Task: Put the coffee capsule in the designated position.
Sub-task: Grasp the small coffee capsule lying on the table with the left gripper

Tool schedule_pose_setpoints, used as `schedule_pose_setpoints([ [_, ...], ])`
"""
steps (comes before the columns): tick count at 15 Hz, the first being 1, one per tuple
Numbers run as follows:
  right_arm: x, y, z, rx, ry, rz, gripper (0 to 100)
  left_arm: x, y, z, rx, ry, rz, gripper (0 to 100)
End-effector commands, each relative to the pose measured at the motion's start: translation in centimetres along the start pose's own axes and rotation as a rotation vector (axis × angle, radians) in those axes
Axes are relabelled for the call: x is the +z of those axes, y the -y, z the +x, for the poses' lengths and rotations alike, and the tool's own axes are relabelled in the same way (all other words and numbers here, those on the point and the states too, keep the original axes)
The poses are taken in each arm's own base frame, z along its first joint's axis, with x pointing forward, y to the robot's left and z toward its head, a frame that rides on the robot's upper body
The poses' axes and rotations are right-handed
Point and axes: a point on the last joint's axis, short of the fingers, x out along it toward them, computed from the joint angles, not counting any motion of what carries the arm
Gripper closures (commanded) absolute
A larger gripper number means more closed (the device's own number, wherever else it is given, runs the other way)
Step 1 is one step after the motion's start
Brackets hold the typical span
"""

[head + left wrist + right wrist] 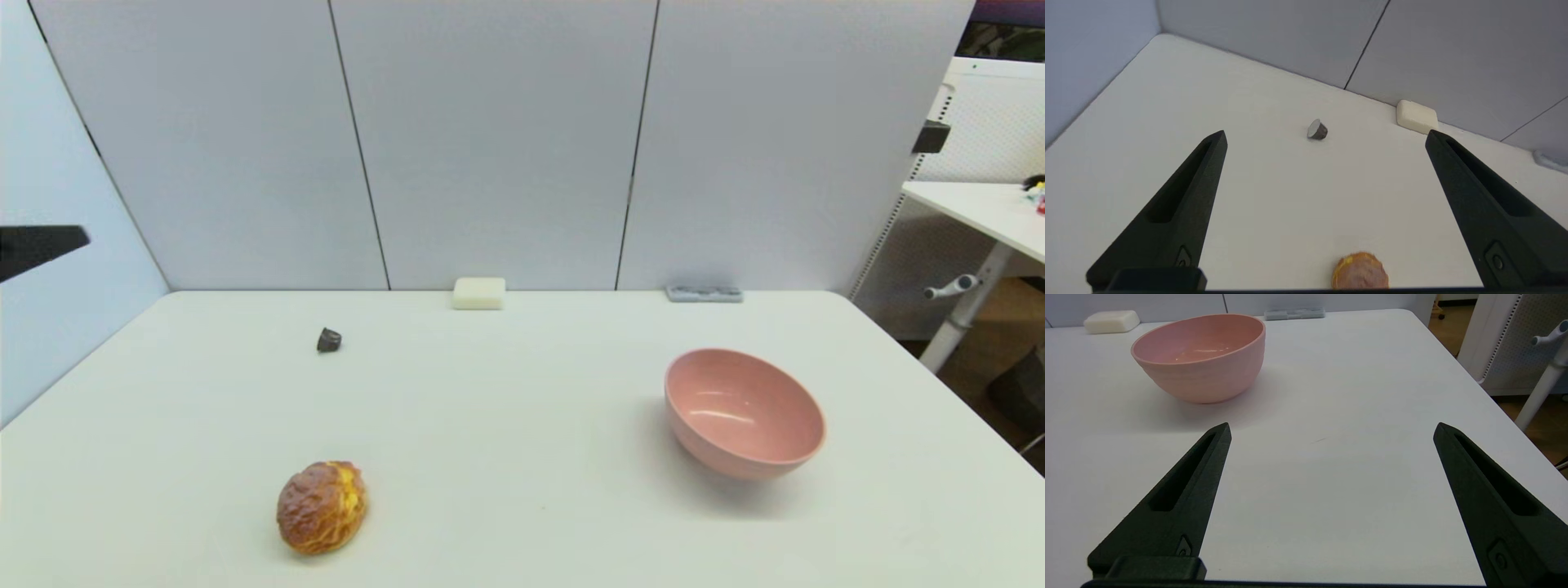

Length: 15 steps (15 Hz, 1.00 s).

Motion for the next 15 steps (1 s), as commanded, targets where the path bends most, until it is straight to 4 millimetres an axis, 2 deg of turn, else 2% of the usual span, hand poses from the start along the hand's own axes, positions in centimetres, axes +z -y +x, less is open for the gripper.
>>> schedule_pose_setpoints([
  [1, 0.0, 0.0, 0.0, 0.0, -0.001, 0.0, 0, 1.1, 3.1, 11.9, -0.02, -0.069, 0.168, 0],
  [4, 0.0, 0.0, 0.0, 0.0, -0.001, 0.0, 0, -0.5, 3.3, 16.9, -0.003, -0.127, 0.242, 0],
  [8, 0.0, 0.0, 0.0, 0.0, -0.001, 0.0, 0, -1.3, 3.0, 21.2, 0.03, -0.223, 0.301, 0],
  [10, 0.0, 0.0, 0.0, 0.0, -0.001, 0.0, 0, -1.9, 3.0, 22.5, 0.025, -0.263, 0.334, 0],
  [15, 0.0, 0.0, 0.0, 0.0, -0.001, 0.0, 0, -4.9, 2.8, 24.6, -0.065, -0.451, 0.337, 0],
])
